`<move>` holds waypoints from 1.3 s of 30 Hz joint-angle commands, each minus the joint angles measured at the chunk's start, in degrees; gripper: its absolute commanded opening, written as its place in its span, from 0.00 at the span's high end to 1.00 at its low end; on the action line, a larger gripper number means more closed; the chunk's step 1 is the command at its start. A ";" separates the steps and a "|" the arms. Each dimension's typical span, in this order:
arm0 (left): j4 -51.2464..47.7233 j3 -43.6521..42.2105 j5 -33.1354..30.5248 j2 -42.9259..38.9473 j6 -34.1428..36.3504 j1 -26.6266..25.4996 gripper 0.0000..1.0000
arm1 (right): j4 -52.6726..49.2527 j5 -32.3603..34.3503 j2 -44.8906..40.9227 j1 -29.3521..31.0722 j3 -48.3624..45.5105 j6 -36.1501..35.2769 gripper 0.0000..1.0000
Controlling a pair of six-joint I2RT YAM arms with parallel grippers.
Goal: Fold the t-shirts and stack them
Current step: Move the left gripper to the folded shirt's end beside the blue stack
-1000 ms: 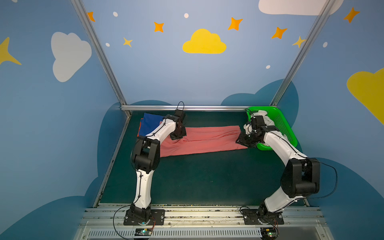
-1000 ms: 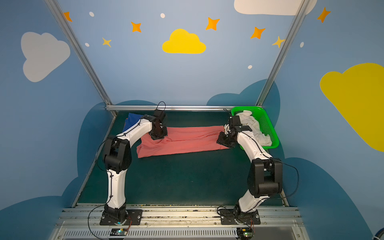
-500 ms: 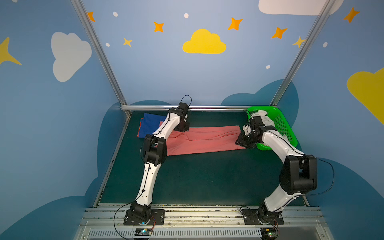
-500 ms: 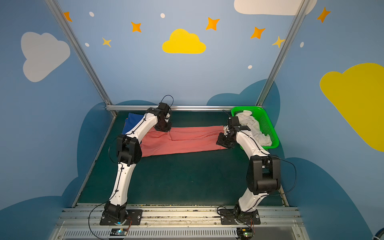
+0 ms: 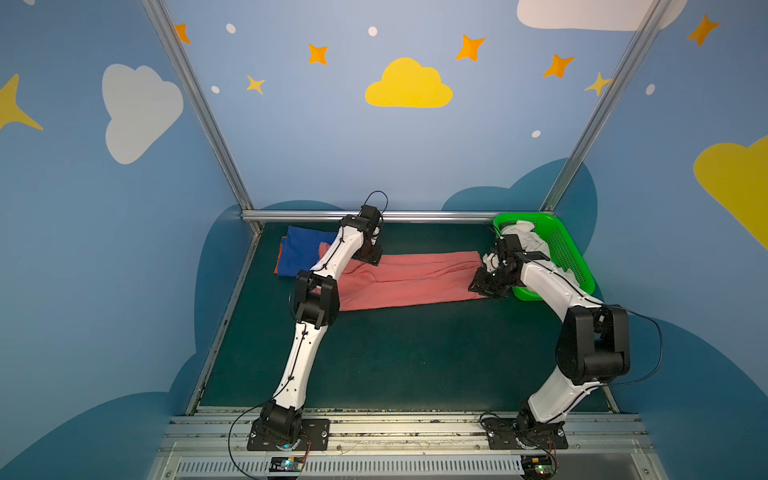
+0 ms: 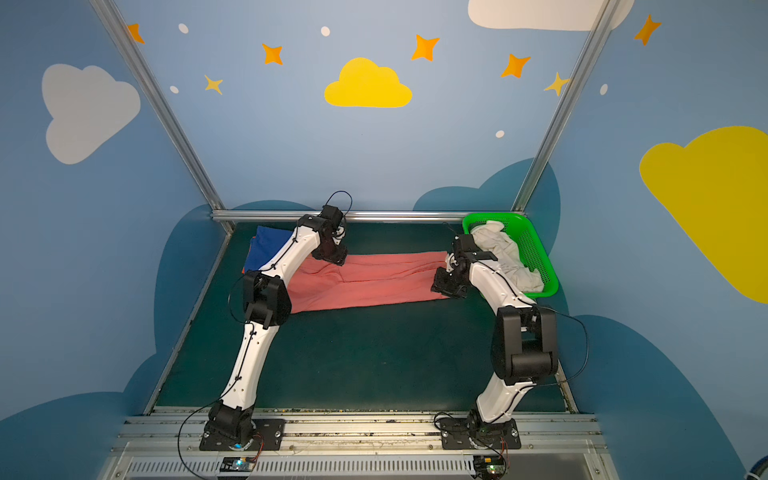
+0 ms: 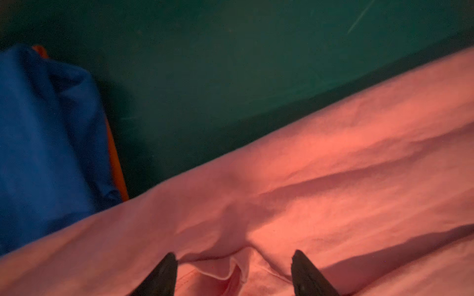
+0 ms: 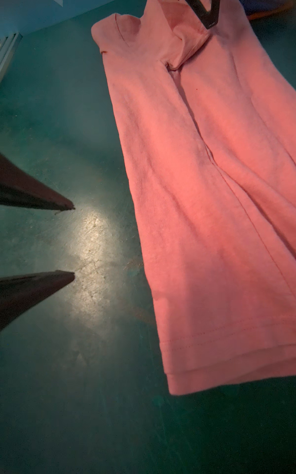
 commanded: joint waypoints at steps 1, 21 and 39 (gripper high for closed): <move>3.77 2.09 -2.66 -3.66 -4.48 0.00 0.19 | -1.13 -0.04 -0.01 0.89 1.74 0.69 0.59; 20.55 -50.70 -3.18 -42.89 -32.03 1.37 0.79 | 0.25 -1.18 -1.80 2.05 0.02 0.64 0.59; 21.94 -48.83 1.92 -27.30 -30.40 6.03 0.91 | -1.06 -0.66 2.32 2.20 3.91 0.29 0.59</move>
